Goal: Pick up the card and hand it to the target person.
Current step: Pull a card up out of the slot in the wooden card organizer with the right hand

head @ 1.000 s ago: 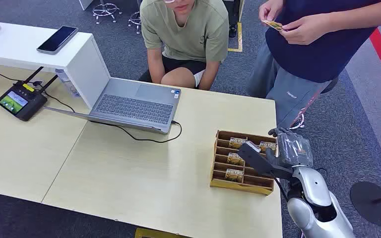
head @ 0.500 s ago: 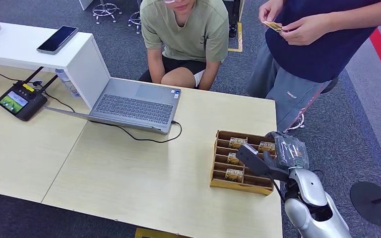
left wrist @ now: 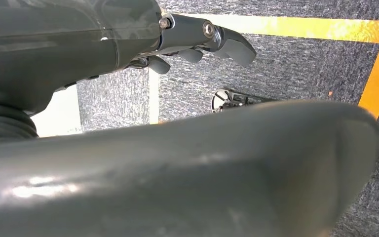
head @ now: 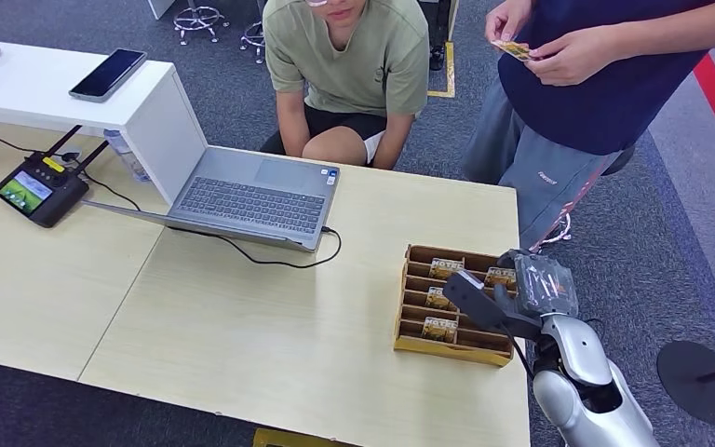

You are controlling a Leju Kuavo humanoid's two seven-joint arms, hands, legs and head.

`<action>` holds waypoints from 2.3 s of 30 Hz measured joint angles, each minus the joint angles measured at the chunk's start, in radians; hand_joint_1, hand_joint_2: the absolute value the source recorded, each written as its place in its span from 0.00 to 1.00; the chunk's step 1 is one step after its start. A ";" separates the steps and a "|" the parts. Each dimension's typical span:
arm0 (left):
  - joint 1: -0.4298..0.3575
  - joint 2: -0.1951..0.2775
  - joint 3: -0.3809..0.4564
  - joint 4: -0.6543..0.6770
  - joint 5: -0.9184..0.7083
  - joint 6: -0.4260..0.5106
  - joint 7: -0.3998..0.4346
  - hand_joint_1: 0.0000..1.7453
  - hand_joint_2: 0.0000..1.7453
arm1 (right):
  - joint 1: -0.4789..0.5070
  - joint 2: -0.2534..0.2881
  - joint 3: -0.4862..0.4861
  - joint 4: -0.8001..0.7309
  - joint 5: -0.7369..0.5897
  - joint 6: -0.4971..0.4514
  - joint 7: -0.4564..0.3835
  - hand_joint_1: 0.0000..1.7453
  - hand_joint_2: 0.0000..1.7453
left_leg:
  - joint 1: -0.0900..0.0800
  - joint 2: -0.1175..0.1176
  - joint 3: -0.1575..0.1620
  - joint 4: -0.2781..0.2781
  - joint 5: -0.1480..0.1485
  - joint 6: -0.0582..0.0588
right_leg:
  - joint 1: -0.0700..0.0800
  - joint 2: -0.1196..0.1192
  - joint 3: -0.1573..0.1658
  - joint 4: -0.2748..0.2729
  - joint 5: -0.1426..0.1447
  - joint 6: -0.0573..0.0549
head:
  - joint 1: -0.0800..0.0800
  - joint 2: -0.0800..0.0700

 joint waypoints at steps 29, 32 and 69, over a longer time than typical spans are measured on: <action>0.000 0.001 0.001 0.000 -0.001 0.000 0.003 0.00 0.00 | 0.002 0.001 0.001 0.028 -0.018 -0.004 -0.004 0.49 1.00 | 0.000 0.001 0.001 -0.003 0.002 0.000 | 0.000 0.001 0.001 -0.003 0.003 -0.001 | 0.000 0.000; 0.000 0.001 0.001 0.000 0.000 0.000 0.003 0.00 0.00 | 0.002 0.001 0.001 0.028 -0.018 -0.004 -0.004 0.51 1.00 | 0.000 0.000 0.000 -0.001 0.001 0.000 | 0.000 0.000 0.000 -0.001 0.001 -0.001 | 0.000 0.000; 0.000 0.004 0.002 0.000 -0.008 -0.006 -0.011 0.00 1.00 | 0.009 -0.001 -0.020 -0.018 -0.013 -0.017 0.001 1.00 1.00 | 0.000 -0.001 -0.001 0.001 0.000 0.000 | 0.000 -0.001 -0.001 0.001 0.000 0.000 | 0.000 0.000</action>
